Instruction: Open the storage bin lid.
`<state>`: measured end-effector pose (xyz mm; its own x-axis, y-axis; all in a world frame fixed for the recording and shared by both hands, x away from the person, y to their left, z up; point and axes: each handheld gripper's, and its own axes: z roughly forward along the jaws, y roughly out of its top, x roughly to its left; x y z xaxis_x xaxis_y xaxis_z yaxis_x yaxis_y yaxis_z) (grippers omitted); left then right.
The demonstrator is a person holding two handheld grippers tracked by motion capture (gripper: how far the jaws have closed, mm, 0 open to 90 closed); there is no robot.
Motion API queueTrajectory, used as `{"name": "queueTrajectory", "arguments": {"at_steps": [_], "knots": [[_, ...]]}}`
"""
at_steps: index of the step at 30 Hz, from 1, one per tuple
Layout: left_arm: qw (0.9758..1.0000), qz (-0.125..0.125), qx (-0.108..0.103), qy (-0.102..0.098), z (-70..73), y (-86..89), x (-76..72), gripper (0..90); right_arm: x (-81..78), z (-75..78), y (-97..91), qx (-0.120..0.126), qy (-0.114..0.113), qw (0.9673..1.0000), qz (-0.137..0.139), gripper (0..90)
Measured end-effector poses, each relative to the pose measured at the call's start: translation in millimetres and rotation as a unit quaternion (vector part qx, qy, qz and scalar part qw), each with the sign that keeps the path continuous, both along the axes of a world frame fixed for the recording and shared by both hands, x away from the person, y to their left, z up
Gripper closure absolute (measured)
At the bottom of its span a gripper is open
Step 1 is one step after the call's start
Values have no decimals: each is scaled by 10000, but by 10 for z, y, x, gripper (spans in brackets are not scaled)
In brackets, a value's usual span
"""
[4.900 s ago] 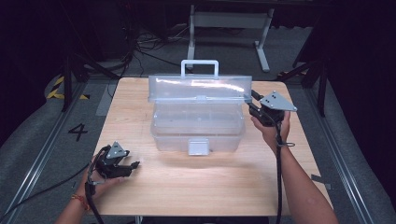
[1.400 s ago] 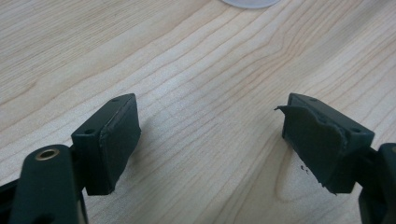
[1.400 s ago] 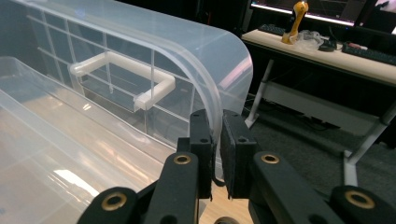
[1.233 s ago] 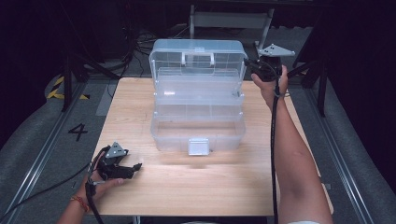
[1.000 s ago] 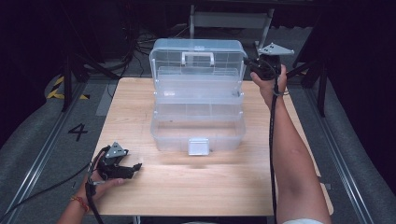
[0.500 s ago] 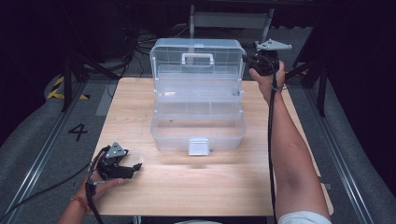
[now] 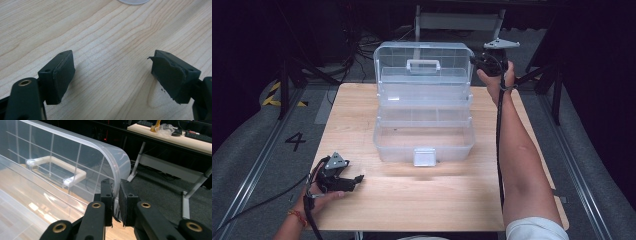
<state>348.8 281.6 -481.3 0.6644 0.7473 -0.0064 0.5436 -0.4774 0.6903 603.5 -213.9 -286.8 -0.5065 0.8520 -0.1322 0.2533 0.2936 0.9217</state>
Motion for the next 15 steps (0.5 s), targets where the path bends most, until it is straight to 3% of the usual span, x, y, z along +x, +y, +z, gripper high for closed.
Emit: {"name": "queueTrajectory", "arguments": {"at_steps": [15], "knots": [[10000,-2,-11,3,-1,0,0,193,139,-29,38,-51,123,9998,-127,828]]}}
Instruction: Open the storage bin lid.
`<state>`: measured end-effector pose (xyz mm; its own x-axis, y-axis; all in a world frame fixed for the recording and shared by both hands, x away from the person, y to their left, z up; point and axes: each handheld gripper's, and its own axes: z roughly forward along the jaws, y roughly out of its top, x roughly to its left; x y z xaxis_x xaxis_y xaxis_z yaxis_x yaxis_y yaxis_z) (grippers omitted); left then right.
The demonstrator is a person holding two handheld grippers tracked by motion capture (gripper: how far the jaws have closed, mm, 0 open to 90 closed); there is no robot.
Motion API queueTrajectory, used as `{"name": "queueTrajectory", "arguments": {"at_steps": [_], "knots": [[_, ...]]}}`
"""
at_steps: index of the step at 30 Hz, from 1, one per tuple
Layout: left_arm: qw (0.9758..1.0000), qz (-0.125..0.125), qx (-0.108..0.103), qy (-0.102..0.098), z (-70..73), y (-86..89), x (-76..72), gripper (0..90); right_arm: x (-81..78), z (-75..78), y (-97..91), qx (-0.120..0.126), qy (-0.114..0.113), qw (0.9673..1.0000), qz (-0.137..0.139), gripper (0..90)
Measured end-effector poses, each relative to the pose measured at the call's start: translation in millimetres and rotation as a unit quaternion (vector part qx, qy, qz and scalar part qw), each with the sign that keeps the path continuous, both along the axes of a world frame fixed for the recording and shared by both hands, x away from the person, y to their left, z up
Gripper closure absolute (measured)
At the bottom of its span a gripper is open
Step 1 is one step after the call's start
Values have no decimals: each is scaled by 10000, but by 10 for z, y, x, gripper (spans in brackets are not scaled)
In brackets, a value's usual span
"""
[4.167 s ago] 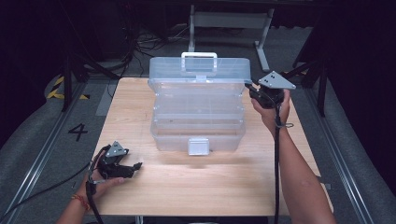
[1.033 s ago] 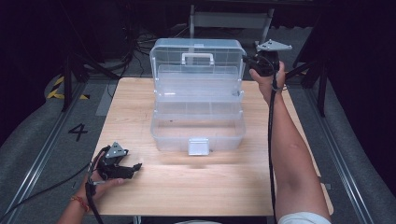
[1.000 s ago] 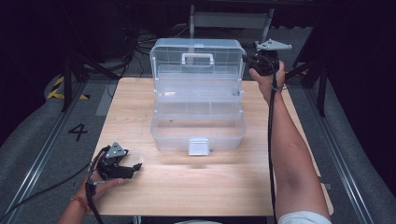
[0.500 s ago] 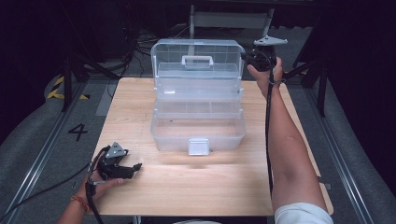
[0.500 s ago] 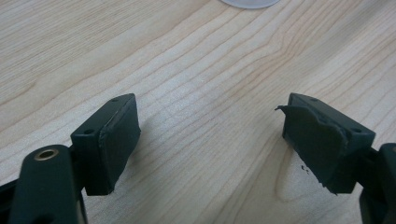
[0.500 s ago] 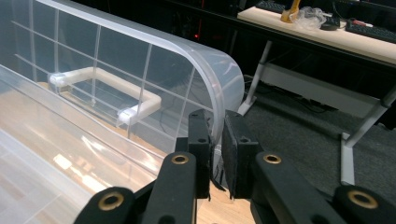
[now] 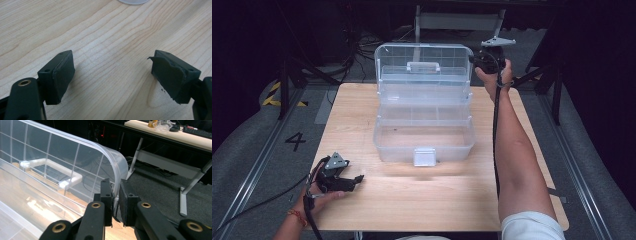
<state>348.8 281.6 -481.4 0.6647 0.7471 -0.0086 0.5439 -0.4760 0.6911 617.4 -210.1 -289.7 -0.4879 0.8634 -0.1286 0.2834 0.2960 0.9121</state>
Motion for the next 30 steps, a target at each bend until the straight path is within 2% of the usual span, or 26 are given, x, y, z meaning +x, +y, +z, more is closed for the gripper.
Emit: {"name": "queueTrajectory", "arguments": {"at_steps": [5,20,30], "knots": [[10000,-9,0,13,0,1,-1,193,49,1,34,-131,48,9999,-66,824],[10000,-5,-10,36,4,0,-1,193,215,-52,71,-205,201,9995,-157,822],[10000,-13,6,18,4,1,2,192,242,-62,89,-234,226,9992,-216,820]]}}
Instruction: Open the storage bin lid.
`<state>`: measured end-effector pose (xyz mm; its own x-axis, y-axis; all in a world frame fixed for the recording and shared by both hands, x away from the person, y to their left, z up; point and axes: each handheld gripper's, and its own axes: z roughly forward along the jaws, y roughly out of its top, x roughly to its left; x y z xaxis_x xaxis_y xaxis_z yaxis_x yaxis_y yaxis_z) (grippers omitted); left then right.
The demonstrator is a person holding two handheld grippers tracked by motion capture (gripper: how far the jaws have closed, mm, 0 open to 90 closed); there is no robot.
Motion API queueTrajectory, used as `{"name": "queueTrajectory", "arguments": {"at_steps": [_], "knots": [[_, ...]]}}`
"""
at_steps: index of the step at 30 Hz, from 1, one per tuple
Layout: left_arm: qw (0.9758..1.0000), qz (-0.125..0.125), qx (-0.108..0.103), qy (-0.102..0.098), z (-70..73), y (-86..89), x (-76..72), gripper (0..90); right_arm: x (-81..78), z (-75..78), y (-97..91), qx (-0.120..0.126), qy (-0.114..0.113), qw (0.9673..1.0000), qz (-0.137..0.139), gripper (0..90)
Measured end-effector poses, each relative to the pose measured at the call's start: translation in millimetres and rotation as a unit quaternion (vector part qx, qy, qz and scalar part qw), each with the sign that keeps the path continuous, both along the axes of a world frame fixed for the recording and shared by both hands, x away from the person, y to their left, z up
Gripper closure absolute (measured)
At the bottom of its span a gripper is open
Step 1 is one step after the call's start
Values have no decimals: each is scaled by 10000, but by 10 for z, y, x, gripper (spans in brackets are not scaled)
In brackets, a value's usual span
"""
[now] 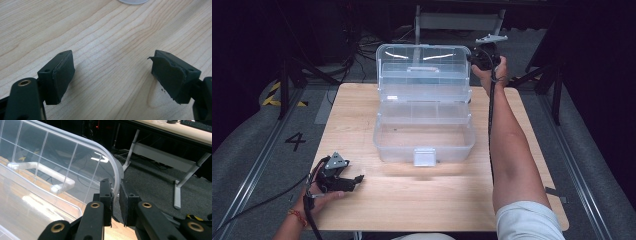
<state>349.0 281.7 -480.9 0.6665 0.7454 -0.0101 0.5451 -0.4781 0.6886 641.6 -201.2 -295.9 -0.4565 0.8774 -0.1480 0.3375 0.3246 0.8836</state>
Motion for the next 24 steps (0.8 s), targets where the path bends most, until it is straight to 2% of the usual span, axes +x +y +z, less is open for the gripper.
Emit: {"name": "queueTrajectory", "arguments": {"at_steps": [5,14,24], "knots": [[10000,3,0,0,0,0,0,192,10,-19,-2,40,-2,10000,-39,819],[10000,8,42,-22,3,0,-4,192,22,-30,15,-51,-10,9999,-102,817],[10000,-15,30,17,6,3,-3,191,117,-57,25,-122,87,9999,-65,813]]}}
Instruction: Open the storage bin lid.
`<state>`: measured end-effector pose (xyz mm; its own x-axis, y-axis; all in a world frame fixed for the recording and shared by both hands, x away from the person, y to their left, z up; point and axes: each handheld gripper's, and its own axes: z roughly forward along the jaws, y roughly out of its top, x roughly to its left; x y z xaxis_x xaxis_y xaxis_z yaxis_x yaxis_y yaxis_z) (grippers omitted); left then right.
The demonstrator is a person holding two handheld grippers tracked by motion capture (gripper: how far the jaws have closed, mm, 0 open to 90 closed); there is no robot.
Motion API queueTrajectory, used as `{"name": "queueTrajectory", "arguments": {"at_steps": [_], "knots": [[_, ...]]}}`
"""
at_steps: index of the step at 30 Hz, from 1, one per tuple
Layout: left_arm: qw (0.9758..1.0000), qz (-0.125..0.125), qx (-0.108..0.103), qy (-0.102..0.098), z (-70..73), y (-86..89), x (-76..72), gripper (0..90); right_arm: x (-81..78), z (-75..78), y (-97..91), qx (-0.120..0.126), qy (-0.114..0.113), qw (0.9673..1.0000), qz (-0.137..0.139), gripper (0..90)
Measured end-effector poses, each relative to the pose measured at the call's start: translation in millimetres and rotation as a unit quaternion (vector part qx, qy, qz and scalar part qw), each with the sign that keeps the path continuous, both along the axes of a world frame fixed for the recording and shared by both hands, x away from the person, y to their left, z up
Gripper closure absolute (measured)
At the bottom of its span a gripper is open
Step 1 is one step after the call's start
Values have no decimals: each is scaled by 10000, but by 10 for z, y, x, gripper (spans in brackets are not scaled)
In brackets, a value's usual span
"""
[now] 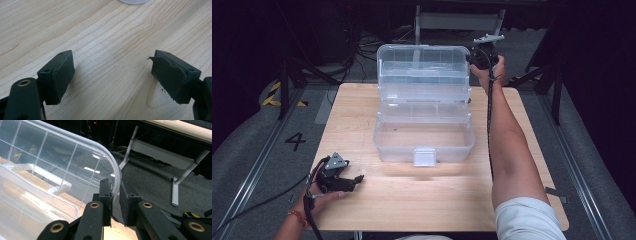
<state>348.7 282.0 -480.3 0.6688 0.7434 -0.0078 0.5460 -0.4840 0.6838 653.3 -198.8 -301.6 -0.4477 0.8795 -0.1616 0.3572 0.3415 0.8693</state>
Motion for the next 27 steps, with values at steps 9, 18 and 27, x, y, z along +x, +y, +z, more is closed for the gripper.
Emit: {"name": "queueTrajectory", "arguments": {"at_steps": [9,18,27], "knots": [[10000,2,-3,3,0,-1,-1,191,93,-99,6,11,67,10000,-41,806],[10000,8,-17,18,-1,-2,-3,191,140,-147,-12,-14,114,9999,-62,801],[10000,2,1,8,1,-1,-1,191,173,-201,-48,15,190,9997,-130,796]]}}
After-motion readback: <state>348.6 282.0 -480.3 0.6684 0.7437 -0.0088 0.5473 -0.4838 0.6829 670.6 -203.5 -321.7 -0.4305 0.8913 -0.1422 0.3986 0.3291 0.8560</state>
